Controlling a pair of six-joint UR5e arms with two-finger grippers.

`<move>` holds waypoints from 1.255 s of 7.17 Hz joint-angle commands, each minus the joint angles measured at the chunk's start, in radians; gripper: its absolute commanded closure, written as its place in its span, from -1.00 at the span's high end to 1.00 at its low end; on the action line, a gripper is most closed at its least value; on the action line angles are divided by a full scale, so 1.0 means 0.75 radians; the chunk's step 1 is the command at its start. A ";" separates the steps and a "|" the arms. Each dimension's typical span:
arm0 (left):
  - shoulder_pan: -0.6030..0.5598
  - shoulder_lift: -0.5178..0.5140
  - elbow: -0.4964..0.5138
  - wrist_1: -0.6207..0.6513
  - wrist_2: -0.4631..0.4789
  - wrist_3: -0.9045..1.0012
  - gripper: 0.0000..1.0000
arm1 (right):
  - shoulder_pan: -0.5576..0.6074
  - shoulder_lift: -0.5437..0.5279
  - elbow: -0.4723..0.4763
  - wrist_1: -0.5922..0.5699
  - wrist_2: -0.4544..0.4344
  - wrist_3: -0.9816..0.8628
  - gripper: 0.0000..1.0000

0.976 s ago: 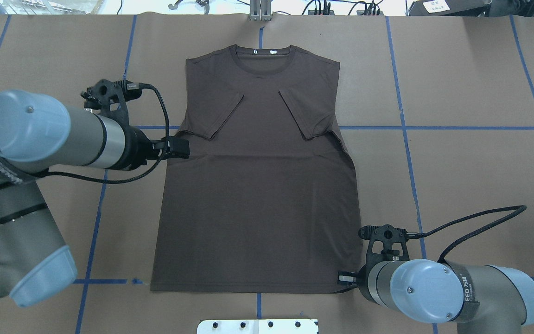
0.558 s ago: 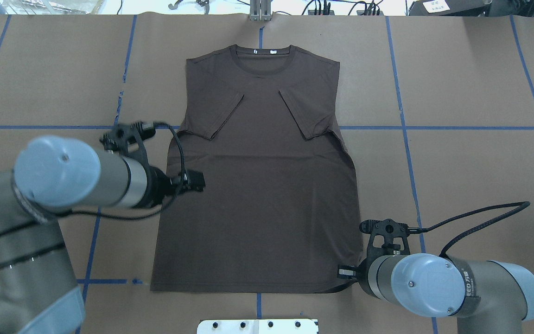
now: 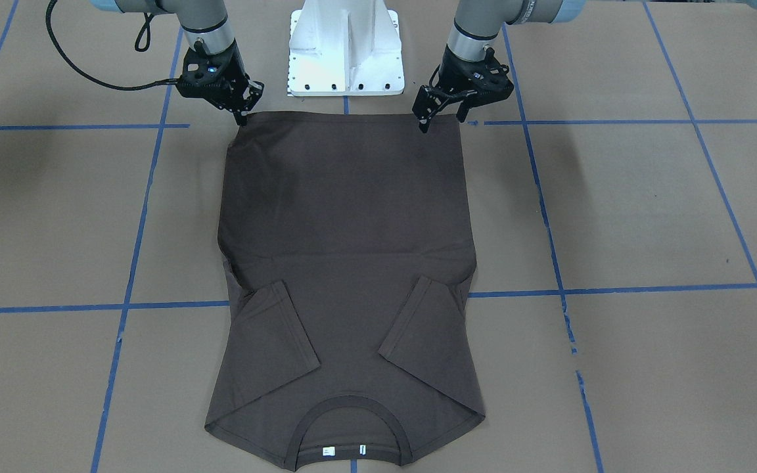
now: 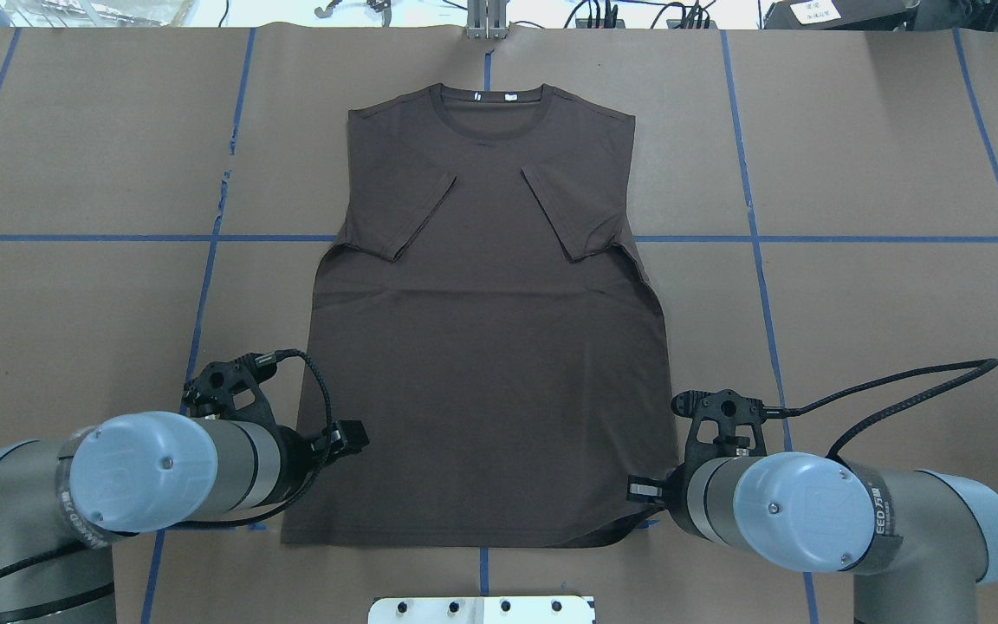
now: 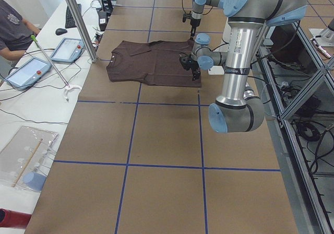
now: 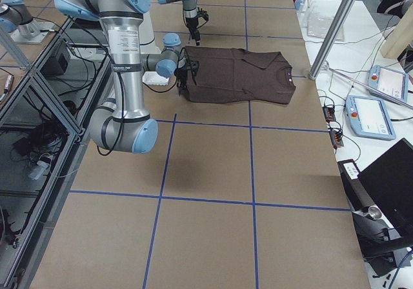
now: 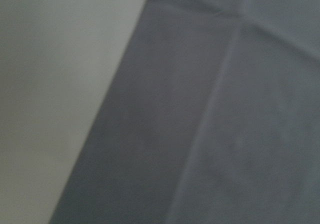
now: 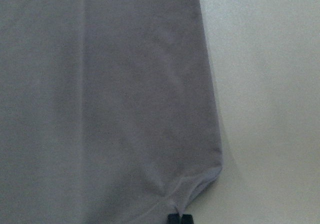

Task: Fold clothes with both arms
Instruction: 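Move the left gripper down to the hem corner nearest it, then grasp both hem corners with the left and right grippers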

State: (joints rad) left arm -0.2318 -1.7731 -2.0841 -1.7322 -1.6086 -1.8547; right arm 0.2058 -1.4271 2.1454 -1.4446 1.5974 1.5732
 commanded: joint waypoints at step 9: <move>0.121 0.034 0.071 0.041 0.005 -0.059 0.80 | 0.020 -0.001 0.007 0.008 0.005 -0.003 -1.00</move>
State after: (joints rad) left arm -0.1452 -1.7473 -2.0442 -1.7008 -1.6045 -1.8989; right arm 0.2203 -1.4281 2.1507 -1.4401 1.6009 1.5708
